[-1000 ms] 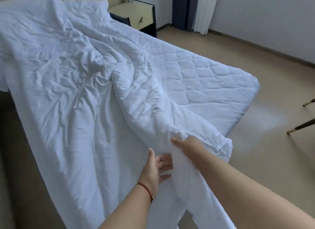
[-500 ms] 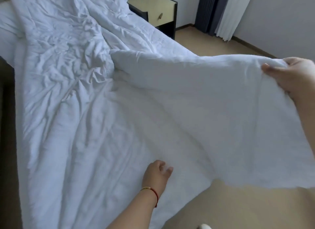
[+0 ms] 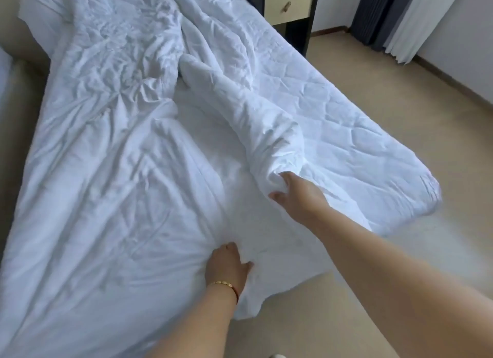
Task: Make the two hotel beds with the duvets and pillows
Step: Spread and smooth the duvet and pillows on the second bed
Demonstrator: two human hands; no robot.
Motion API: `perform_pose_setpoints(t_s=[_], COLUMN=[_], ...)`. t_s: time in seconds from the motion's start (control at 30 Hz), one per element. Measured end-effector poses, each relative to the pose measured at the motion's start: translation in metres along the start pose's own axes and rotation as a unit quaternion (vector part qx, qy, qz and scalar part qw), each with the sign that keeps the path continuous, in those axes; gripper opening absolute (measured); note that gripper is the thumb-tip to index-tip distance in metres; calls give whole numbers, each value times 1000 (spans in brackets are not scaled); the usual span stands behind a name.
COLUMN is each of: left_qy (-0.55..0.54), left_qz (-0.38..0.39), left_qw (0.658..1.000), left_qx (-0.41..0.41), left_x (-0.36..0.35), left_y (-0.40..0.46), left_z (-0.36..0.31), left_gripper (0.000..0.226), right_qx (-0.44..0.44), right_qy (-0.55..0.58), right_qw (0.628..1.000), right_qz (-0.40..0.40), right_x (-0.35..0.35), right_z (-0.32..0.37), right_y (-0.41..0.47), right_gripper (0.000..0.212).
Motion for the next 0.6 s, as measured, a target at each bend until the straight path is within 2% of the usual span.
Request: perform_pose_setpoints(t_s=[0.07, 0.17, 0.2, 0.27, 0.3, 0.33, 0.4, 0.43, 0.5, 0.6], left_qy=[-145, -334, -358, -321, -297, -282, -319, -371, -493, -621], left_qz=[21, 45, 81, 202, 265, 295, 319, 333, 341, 230], left_qw=[989, 940, 927, 914, 905, 901, 884, 862, 800, 748], left_qx=[-3, -46, -81, -147, -153, -147, -123, -96, -33, 32], left_x=[12, 32, 31, 3, -18, -38, -59, -56, -46, 1], left_y=[0, -13, -23, -55, -73, -86, -93, -95, -92, -82], left_z=[5, 2, -7, -30, -36, -37, -29, -24, -11, 27], left_gripper=[21, 26, 28, 38, 41, 39, 23, 15, 23, 39], right_qx=[-9, -19, -22, -29, -33, -36, -44, -50, -58, -21], right_qy=[15, 34, 41, 61, 69, 75, 101, 120, 165, 256], right_qw=[1000, 999, 999, 997, 997, 996, 993, 991, 984, 964], right_qz=[-5, -15, -18, -24, -26, -28, -33, -34, -40, -67], right_x=[-7, -9, -8, -7, -6, -5, -3, 0, 10, 43], right_z=[-6, -15, -17, -20, -21, -21, -21, -20, -12, 30], right_y=[-1, -1, 0, 1, 1, 0, -3, -5, -15, -47], right_gripper=[56, 59, 59, 59, 57, 56, 48, 41, 27, 19])
Point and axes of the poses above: each hand's wrist, its own y-axis towards the middle knuckle, its own x-axis out of the back of the hand, z = x × y, the point moved 7 cm from there along y, towards the middle knuckle, and after that the axes turned 5 degrees about z, right-handed, at the moved point
